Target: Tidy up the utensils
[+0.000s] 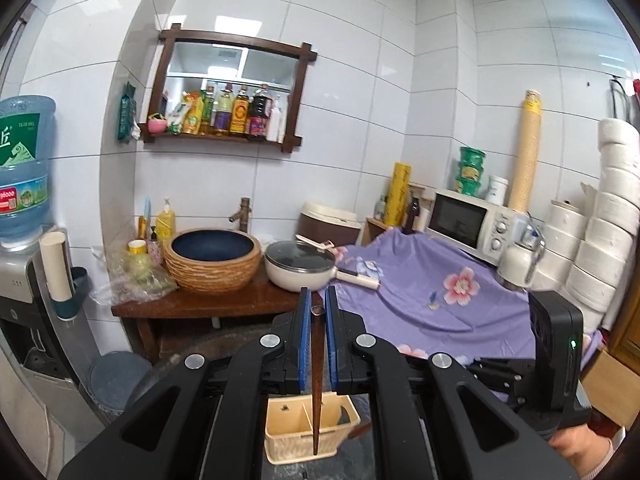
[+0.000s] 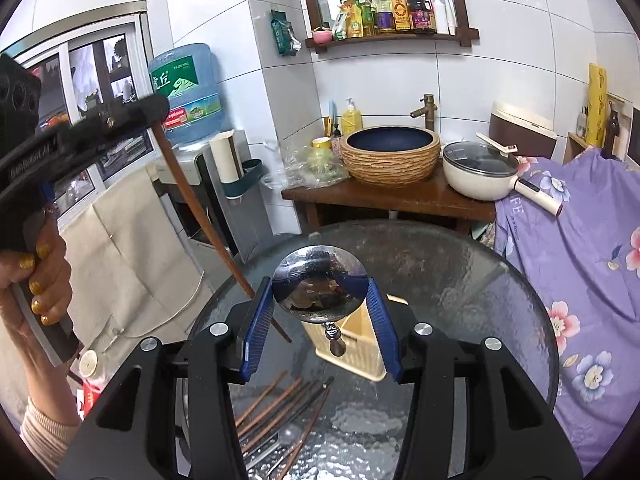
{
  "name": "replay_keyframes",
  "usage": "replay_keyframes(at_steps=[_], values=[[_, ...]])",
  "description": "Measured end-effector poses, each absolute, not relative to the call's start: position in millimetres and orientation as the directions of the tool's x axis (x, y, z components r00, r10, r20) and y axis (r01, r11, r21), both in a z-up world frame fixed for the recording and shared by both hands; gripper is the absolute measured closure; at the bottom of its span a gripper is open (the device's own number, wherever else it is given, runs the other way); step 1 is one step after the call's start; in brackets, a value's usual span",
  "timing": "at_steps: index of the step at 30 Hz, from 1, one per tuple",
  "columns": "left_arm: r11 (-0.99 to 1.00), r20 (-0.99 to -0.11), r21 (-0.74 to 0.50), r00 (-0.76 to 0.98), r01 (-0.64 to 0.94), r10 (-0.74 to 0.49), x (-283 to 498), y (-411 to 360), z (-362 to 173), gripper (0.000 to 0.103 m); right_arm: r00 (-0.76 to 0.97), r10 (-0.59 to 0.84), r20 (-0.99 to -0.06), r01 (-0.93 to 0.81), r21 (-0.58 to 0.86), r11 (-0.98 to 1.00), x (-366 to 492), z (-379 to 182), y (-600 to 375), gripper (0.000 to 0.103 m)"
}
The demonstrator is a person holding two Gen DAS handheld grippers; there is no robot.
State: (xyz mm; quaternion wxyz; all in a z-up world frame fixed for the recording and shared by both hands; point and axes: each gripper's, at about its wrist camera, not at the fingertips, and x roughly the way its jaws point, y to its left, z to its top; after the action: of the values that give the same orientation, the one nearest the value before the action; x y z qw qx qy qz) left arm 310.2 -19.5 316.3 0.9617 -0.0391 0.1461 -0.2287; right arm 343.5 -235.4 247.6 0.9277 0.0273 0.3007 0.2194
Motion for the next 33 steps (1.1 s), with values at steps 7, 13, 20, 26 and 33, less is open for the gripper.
replay_keyframes(at_steps=[7,13,20,26,33], values=[[0.907,-0.287,-0.164,0.86,0.389,-0.421,353,-25,309,0.096,0.722,0.382,-0.577,-0.345,0.178,0.921,380,237,-233,0.055],[0.914,-0.296,-0.166,0.866,0.369,-0.403,377,-30,278,0.096,0.704,0.368,-0.607,-0.33,0.179,0.927,398,215,-229,0.055],[0.924,-0.329,-0.148,0.863,0.353,-0.383,388,-36,242,0.096,0.679,0.35,-0.646,-0.311,0.179,0.933,412,183,-227,0.055],[0.927,-0.384,-0.15,0.844,0.343,-0.374,397,-41,209,0.096,0.663,0.33,-0.672,-0.301,0.164,0.939,420,153,-223,0.055],[0.932,-0.425,-0.168,0.829,0.322,-0.363,405,-38,175,0.096,0.649,0.316,-0.692,-0.292,0.157,0.943,426,124,-221,0.055]])
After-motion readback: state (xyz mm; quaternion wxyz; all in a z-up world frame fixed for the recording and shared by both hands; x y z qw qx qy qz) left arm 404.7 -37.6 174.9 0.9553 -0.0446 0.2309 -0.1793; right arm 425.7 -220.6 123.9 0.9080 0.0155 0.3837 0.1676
